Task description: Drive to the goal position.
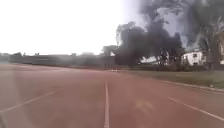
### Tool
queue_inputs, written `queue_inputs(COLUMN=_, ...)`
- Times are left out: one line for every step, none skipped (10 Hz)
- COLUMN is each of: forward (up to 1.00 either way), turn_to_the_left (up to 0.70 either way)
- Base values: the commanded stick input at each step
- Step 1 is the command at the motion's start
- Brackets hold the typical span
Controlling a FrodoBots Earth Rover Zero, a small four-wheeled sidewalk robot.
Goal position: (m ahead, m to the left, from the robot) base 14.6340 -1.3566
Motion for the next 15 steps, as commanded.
queue_inputs(forward=0.7, turn_to_the_left=0.0)
queue_inputs(forward=0.7, turn_to_the_left=0.0)
queue_inputs(forward=0.7, turn_to_the_left=0.0)
queue_inputs(forward=0.7, turn_to_the_left=0.0)
queue_inputs(forward=0.7, turn_to_the_left=0.0)
queue_inputs(forward=0.7, turn_to_the_left=0.0)
queue_inputs(forward=0.7, turn_to_the_left=0.0)
queue_inputs(forward=0.7, turn_to_the_left=0.0)
queue_inputs(forward=0.7, turn_to_the_left=0.0)
queue_inputs(forward=0.7, turn_to_the_left=0.0)
queue_inputs(forward=0.7, turn_to_the_left=0.0)
queue_inputs(forward=0.7, turn_to_the_left=0.0)
queue_inputs(forward=0.7, turn_to_the_left=0.0)
queue_inputs(forward=0.7, turn_to_the_left=0.0)
queue_inputs(forward=0.7, turn_to_the_left=0.0)
